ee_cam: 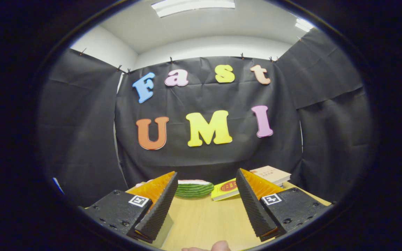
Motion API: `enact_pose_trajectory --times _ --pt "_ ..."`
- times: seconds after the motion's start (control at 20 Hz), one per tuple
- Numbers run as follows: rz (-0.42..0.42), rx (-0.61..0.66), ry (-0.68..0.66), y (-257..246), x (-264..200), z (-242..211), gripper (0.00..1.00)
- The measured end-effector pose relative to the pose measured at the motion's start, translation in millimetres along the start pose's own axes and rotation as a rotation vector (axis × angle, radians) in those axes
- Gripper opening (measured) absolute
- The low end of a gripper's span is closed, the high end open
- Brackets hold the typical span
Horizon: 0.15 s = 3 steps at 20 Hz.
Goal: Open the storage box then place both shoes into the box .Put the left shoe in first, then the right shoe, with the right side of both shoes facing outward in a uniform manner.
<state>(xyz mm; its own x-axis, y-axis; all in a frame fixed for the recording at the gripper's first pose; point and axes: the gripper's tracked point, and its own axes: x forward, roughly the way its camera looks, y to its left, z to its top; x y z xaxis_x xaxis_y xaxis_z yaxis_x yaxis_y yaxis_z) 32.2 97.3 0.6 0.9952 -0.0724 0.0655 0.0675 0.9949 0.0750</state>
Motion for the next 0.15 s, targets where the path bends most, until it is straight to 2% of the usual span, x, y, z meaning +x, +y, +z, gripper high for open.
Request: enact_pose_trajectory --times 0.15 --pt "0.002 0.009 0.003 2.3 0.8 -1.1 1.0"
